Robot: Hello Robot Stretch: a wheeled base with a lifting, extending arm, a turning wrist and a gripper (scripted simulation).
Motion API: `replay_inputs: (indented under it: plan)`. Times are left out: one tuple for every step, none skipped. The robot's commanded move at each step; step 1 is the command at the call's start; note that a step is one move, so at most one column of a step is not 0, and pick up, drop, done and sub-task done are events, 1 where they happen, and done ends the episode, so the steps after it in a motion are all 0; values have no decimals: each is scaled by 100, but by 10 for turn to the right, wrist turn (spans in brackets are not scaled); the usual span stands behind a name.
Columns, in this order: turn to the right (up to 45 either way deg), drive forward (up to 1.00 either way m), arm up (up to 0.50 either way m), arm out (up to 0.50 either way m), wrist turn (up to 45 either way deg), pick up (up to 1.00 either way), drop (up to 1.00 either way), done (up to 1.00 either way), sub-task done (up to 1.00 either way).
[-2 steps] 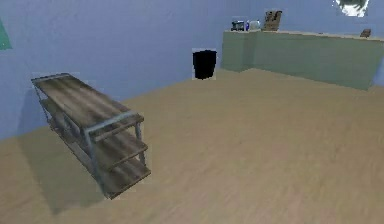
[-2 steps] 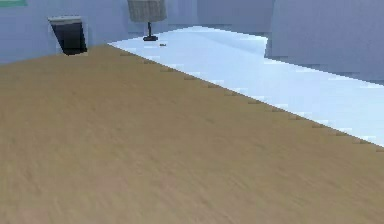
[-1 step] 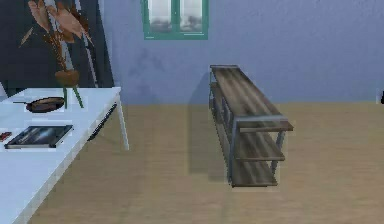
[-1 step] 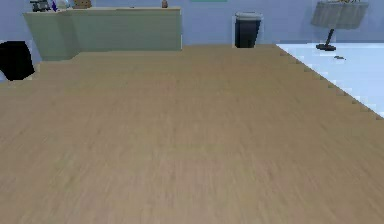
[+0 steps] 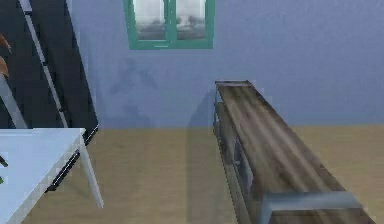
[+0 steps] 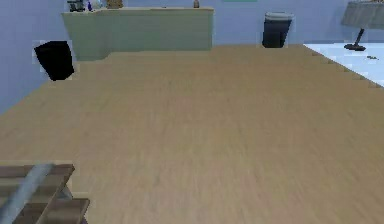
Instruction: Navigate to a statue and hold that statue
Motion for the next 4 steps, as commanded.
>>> replay_inputs:
  plan:
    - [-450,0,0,0,0,0,0,0,0]
    - [-450,0,0,0,0,0,0,0,0]
    - [-450,0,0,0,0,0,0,0,0]
    - [-90,0,0,0,0,0,0,0,0]
